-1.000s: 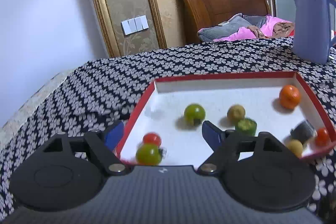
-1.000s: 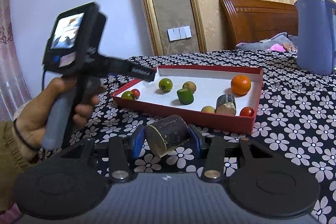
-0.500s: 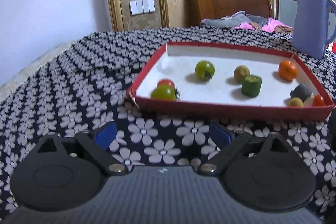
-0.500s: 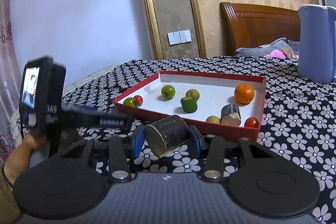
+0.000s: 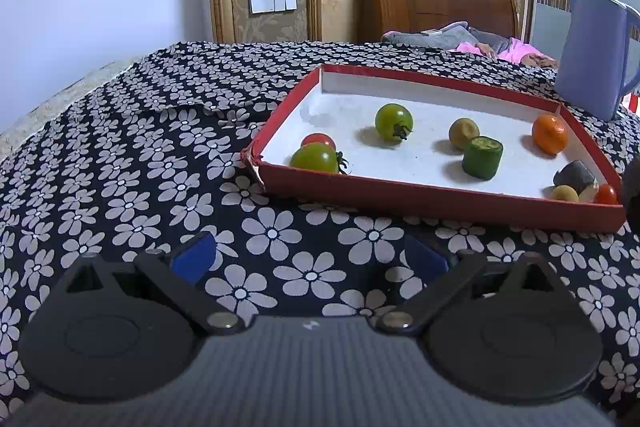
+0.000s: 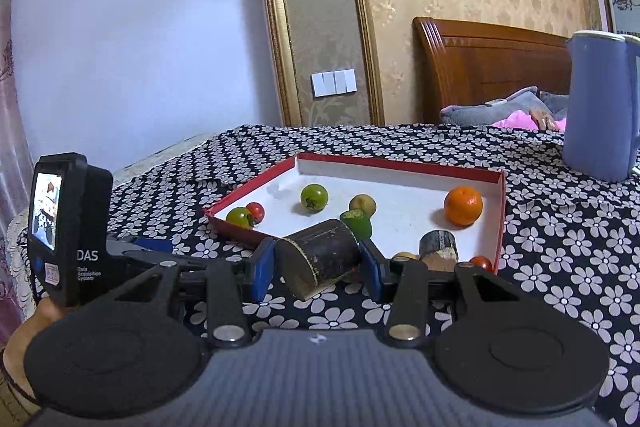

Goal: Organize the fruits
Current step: 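Lift the wooden log toward the tray with the right gripper, then lower the wooden log into the tray and open the right gripper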

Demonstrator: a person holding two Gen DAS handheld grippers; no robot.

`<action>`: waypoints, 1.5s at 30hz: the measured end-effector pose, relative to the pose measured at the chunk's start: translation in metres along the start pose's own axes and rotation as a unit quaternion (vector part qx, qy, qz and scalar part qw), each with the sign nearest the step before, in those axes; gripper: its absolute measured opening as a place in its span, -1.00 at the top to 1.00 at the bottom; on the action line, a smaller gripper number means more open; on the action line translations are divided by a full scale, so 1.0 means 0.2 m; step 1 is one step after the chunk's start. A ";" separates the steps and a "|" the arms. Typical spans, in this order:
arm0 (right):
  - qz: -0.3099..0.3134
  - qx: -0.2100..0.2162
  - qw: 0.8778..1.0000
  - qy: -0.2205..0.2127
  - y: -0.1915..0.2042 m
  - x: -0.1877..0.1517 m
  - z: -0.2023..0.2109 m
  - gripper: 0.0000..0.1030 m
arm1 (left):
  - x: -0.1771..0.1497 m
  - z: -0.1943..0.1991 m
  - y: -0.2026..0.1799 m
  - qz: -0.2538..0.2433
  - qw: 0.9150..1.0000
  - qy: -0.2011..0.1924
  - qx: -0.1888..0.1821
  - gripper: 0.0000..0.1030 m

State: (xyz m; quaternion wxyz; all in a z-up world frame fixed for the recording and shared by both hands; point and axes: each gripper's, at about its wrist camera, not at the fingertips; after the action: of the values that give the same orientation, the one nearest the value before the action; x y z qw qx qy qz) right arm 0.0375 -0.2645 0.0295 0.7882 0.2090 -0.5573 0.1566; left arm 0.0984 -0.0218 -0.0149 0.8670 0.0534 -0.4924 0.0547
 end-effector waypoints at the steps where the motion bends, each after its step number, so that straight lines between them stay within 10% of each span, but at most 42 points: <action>1: 0.001 -0.001 1.000 0.000 0.00 0.00 -0.01 0.14 | 0.00 0.00 0.00 0.001 1.000 0.000 -0.001 -0.96; 45: -0.013 -0.100 0.993 0.056 -0.20 0.21 -0.68 0.14 | 0.00 0.03 0.00 0.006 1.000 -0.006 -0.001 -1.00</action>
State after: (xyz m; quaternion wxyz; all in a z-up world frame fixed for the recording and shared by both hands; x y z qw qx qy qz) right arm 0.1813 -0.2305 0.0233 0.8371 0.1271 -0.5225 0.1008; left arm 0.0940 -0.0224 -0.0125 0.8636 0.0499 -0.4982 0.0586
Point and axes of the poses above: each gripper's, at about its wrist camera, not at the fingertips, and z roughly against the way its jaws point, y to its left, x to its top, and after that the axes turned 4 degrees about -y, right-handed
